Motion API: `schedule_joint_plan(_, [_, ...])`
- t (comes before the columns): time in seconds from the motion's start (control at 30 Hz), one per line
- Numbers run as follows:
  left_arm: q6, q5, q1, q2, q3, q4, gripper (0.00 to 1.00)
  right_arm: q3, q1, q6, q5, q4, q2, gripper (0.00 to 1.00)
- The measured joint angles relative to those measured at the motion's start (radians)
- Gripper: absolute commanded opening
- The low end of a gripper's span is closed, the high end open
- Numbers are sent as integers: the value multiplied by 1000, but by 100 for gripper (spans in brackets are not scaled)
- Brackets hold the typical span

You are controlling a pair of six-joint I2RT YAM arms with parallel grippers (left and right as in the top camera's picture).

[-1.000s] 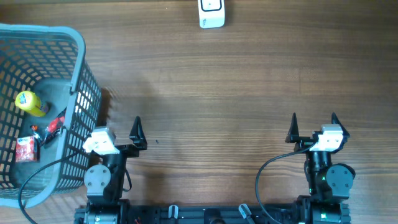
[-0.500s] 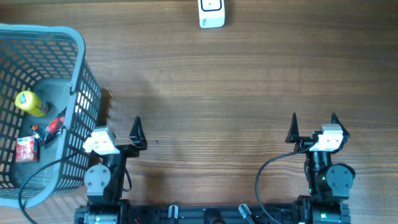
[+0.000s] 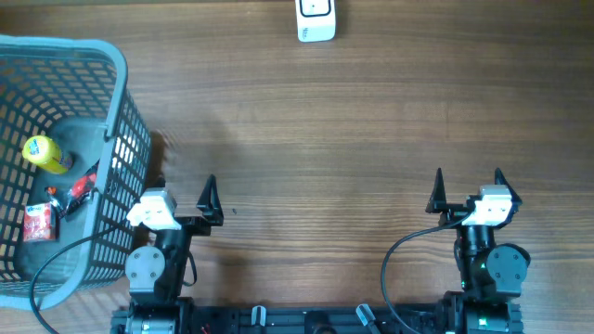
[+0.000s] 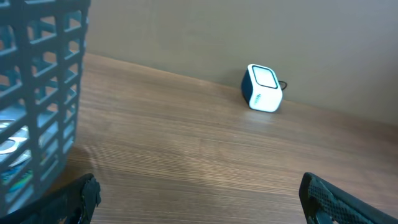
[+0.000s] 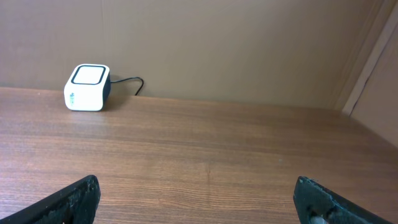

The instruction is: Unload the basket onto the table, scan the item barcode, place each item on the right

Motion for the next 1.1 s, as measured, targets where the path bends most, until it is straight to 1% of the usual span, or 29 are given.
schedule_joint_plan(0.3, [-30, 77, 0, 1, 10, 46, 100, 0, 0, 0, 0, 0, 0, 100])
schedule_joint_plan(0.5, [-34, 100, 0, 14, 137, 46, 100, 0, 0, 0, 0, 0, 0, 100])
schedule_joint_plan(0.6, [-60, 104, 0, 50, 219, 43, 100, 0, 0, 0, 0, 0, 0, 100])
schedule_joint_plan(0.73, [-114, 103, 0, 167, 330, -64, 100, 0, 0, 0, 0, 0, 0, 100])
schedule_joint_plan(0.9, [-155, 109, 0, 409, 527, -176, 100, 0, 0, 0, 0, 0, 1, 100])
schedule_joint_plan(0.97, [-165, 132, 0, 494, 618, -188, 100, 0, 0, 0, 0, 0, 2, 100])
schedule_joint_plan(1.03, [-168, 195, 0, 570, 710, -204, 100, 0, 0, 0, 0, 0, 2, 100])
schedule_joint_plan(1.1, [-170, 247, 0, 605, 753, -202, 100, 0, 0, 0, 0, 0, 2, 100])
